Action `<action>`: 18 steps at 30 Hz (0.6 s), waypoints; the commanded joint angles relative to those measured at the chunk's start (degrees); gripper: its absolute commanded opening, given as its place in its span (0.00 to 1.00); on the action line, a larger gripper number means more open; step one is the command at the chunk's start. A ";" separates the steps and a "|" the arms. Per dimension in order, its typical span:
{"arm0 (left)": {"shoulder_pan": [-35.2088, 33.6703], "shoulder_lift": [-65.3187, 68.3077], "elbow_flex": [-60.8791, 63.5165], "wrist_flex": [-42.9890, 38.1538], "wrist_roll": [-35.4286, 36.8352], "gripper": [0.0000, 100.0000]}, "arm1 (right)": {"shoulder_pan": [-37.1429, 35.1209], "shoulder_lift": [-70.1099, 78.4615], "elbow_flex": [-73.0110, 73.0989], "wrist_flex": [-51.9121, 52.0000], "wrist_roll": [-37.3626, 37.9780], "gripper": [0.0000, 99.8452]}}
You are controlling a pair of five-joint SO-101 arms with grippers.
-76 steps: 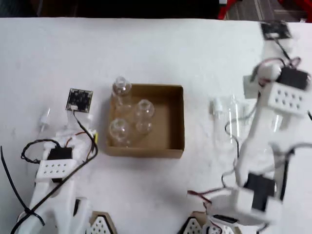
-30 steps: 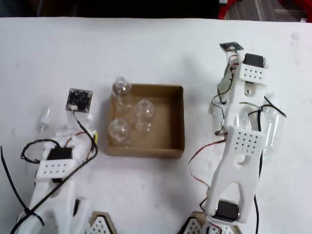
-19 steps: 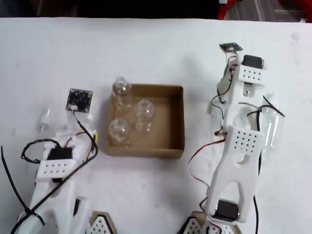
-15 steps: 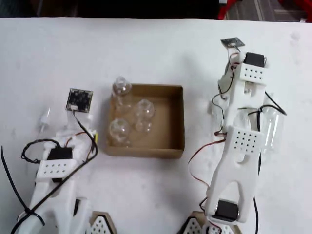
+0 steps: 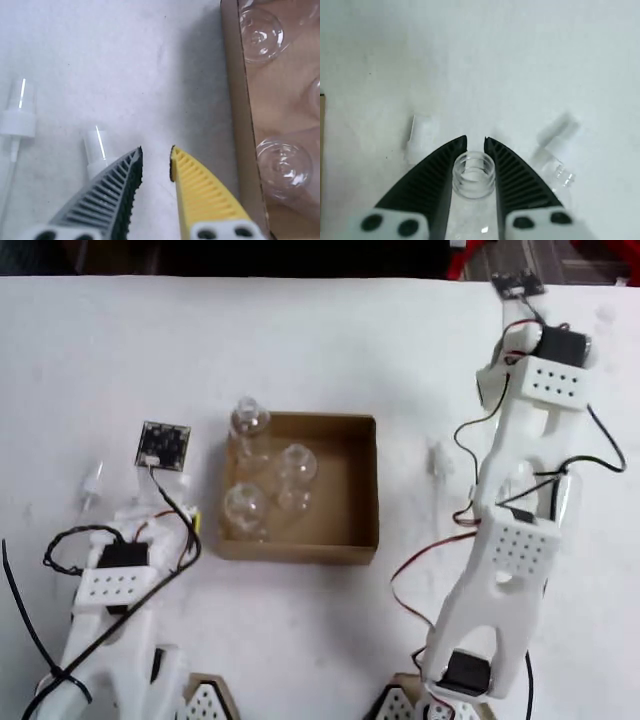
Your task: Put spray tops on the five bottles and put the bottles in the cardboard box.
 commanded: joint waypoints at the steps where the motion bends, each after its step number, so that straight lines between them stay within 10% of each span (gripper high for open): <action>1: 0.75 -0.31 -0.26 -1.23 0.53 0.09 | -0.04 -12.18 7.12 1.54 0.44 0.02; 18: 0.75 -0.31 -0.26 -1.14 0.53 0.09 | -10.07 -57.71 51.25 -16.84 -7.38 0.02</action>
